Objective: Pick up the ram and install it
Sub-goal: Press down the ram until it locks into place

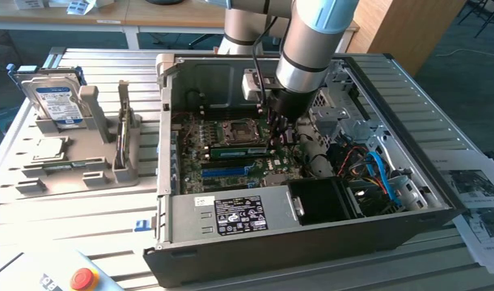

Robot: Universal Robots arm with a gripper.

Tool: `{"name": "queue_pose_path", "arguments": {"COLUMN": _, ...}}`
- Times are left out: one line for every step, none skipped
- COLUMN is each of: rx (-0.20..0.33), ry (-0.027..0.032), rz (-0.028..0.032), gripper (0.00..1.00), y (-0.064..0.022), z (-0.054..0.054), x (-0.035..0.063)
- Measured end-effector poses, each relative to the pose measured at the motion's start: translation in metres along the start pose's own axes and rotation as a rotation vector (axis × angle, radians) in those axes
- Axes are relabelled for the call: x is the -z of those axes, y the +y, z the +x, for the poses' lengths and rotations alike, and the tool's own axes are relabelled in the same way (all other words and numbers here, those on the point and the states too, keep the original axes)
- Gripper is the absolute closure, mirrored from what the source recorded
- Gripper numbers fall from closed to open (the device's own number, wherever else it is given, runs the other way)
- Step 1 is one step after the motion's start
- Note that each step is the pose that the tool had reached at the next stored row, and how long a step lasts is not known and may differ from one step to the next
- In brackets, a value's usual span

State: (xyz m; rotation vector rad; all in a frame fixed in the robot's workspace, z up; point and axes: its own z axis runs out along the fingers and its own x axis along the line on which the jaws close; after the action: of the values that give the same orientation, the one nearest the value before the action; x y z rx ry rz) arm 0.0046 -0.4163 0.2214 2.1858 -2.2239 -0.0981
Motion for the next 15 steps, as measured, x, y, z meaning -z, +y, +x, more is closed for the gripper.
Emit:
{"name": "queue_pose_path", "arguments": {"rx": 0.000, "ry": 0.0001, "rz": 0.0000, "gripper": 0.90, "y": 0.0000, "z": 0.000, "x": 0.0000}}
{"name": "queue_pose_path", "arguments": {"rx": 0.000, "ry": 0.0000, "rz": 0.0000, "gripper": 0.90, "y": 0.0000, "z": 0.000, "x": 0.0000}}
{"name": "queue_pose_path", "arguments": {"rx": 0.000, "ry": -0.0002, "rz": 0.0000, "gripper": 0.90, "y": 0.0000, "z": 0.000, "x": 0.0002}}
{"name": "queue_pose_path", "arguments": {"rx": 0.000, "ry": -0.0006, "rz": 0.0001, "gripper": 0.90, "y": 0.0000, "z": 0.000, "x": 0.0005}}
{"name": "queue_pose_path", "arguments": {"rx": 0.000, "ry": -0.0009, "rz": 0.0002, "gripper": 0.90, "y": 0.0001, "z": 0.000, "x": 0.0010}}
{"name": "queue_pose_path", "arguments": {"rx": 0.000, "ry": -0.0010, "rz": -0.0001, "gripper": 0.90, "y": 0.0002, "z": 0.000, "x": 0.0018}}
{"name": "queue_pose_path", "arguments": {"rx": 0.000, "ry": -0.0002, "rz": 0.0000, "gripper": 0.90, "y": 0.0003, "z": 0.000, "x": 0.0030}}
{"name": "queue_pose_path", "arguments": {"rx": 0.000, "ry": -0.0002, "rz": 0.0001, "gripper": 0.90, "y": 0.0003, "z": 0.000, "x": 0.0040}}
{"name": "queue_pose_path", "arguments": {"rx": 0.000, "ry": -0.0002, "rz": 0.0000, "gripper": 0.90, "y": 0.0004, "z": 0.000, "x": 0.0053}}
{"name": "queue_pose_path", "arguments": {"rx": 0.000, "ry": -0.0002, "rz": 0.0000, "gripper": 0.90, "y": 0.0004, "z": 0.000, "x": 0.0067}}
{"name": "queue_pose_path", "arguments": {"rx": 0.000, "ry": 0.0000, "rz": 0.0000, "gripper": 0.90, "y": 0.0005, "z": 0.000, "x": 0.0082}}
{"name": "queue_pose_path", "arguments": {"rx": 0.000, "ry": -0.0001, "rz": 0.0000, "gripper": 0.90, "y": 0.0006, "z": 0.000, "x": 0.0097}}
{"name": "queue_pose_path", "arguments": {"rx": 0.000, "ry": -0.0001, "rz": 0.0001, "gripper": 0.90, "y": 0.0007, "z": 0.000, "x": 0.0109}}
{"name": "queue_pose_path", "arguments": {"rx": 0.000, "ry": -0.0001, "rz": 0.0000, "gripper": 0.90, "y": 0.0008, "z": 0.000, "x": 0.0122}}
{"name": "queue_pose_path", "arguments": {"rx": 0.000, "ry": -0.0001, "rz": 0.0000, "gripper": 0.90, "y": 0.0008, "z": 0.000, "x": 0.0131}}
